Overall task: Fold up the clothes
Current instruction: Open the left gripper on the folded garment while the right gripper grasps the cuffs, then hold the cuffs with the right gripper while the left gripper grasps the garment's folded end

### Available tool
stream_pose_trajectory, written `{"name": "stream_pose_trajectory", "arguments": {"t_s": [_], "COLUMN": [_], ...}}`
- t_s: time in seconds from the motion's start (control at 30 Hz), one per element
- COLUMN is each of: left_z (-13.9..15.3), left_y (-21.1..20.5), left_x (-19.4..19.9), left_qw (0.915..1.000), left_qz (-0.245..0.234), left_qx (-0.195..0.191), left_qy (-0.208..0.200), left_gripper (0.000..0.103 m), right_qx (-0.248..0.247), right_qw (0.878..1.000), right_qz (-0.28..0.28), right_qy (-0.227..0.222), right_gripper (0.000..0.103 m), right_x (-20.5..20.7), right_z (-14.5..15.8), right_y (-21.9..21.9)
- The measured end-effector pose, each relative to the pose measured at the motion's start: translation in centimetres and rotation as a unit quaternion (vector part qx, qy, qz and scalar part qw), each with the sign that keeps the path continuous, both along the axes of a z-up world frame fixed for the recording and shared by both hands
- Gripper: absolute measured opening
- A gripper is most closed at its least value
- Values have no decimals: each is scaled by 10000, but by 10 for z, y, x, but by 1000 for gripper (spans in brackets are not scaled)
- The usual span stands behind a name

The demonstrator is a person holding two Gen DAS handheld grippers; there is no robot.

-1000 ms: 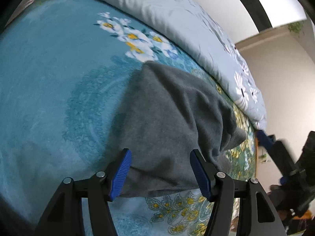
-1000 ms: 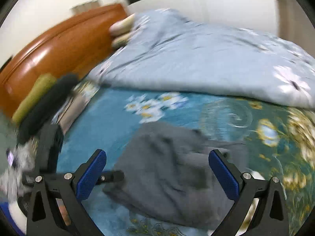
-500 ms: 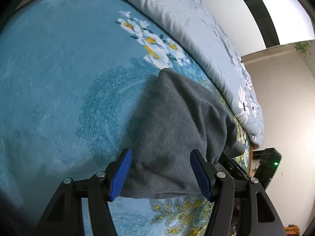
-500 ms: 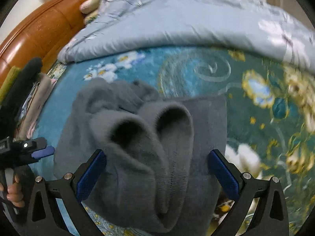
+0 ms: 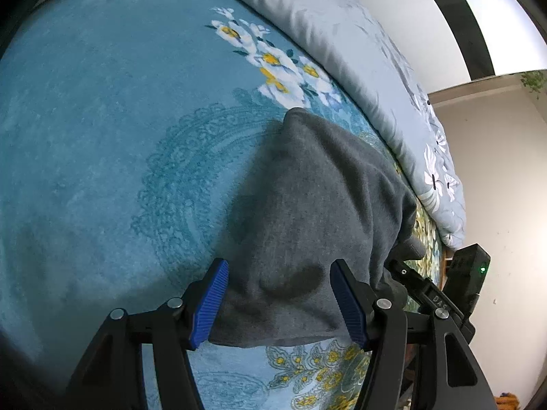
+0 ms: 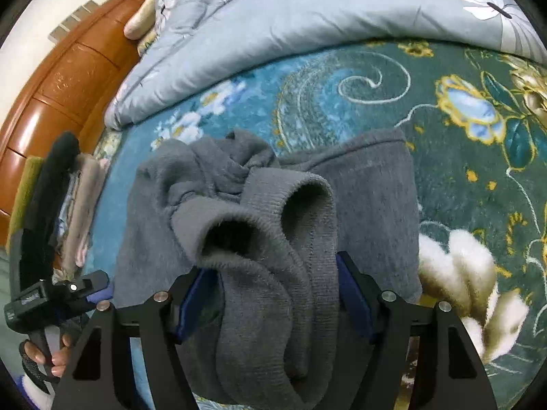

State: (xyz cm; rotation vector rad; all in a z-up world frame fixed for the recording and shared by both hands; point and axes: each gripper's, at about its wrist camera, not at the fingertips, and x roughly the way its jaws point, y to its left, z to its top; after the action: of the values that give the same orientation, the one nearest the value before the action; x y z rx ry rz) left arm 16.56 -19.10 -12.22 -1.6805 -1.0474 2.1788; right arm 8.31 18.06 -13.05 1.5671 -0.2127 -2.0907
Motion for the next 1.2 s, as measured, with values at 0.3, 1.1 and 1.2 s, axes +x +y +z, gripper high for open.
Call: {"name": "stream_pose_trajectory", "arguments": {"t_s": [0.3,1.1,1.2], "left_z": [2,18,10], "left_y": [-3,35,32], "left_x": [1,-4,-6], "left_qw": [10000,9922,9934], "left_qz": [41,-1038,-962], "left_qx": [2,501,550], "left_qy": [16,468,290], "left_gripper": [66,66,66], "right_qx": [-330,-678,-807], "right_qw": [9986,9907,9866], "right_qz": [-399,-1081,-1301], "right_qy": [-42,-473,-556], "right_gripper": [32,15,16], "right_x": [3,6,5], "right_z": [24,25,15], "right_y": [6,72,80]}}
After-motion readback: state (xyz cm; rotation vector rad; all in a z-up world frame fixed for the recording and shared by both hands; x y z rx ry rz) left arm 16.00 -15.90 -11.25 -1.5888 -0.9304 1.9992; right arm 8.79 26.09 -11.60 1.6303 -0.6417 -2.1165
